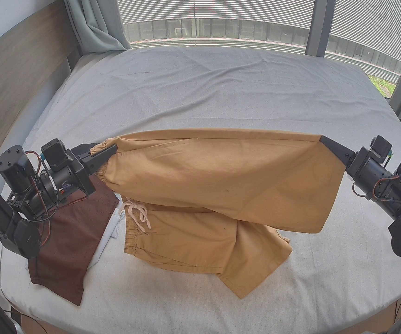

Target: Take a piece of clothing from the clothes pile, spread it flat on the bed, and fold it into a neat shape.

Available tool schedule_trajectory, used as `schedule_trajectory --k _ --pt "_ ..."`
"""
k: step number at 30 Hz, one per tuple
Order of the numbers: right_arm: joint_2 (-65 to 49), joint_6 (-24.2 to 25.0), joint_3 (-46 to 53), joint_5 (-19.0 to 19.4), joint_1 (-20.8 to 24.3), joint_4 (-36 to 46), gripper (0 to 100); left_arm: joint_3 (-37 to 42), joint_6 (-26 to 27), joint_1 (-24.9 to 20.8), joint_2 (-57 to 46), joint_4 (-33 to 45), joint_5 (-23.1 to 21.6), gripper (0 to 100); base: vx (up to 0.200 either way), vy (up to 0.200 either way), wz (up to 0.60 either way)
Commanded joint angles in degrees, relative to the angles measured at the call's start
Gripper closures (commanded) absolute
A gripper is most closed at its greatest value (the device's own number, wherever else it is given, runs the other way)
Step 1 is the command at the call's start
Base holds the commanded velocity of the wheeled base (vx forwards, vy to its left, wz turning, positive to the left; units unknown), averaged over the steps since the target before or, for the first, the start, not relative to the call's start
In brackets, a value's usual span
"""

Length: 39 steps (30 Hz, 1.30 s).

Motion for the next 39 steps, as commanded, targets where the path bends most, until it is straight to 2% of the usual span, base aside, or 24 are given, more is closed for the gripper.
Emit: schedule_trajectory --k 1,16,39 --pt "0.5 0.0 -0.1 0.0 -0.2 0.0 100 -0.5 -0.1 0.1 0.4 -0.1 0.1 100 0.000 0.000 0.00" --pt "0.6 -0.1 -0.4 0.2 -1.7 0.0 100 -1.0 0.0 0.5 1.1 -0.1 0.4 100 0.000 0.000 0.00" --pt "0.8 -0.5 -0.3 0.3 -1.2 0.0 100 -2.0 -0.1 1.1 2.4 -0.1 0.1 100 0.000 0.000 0.00"
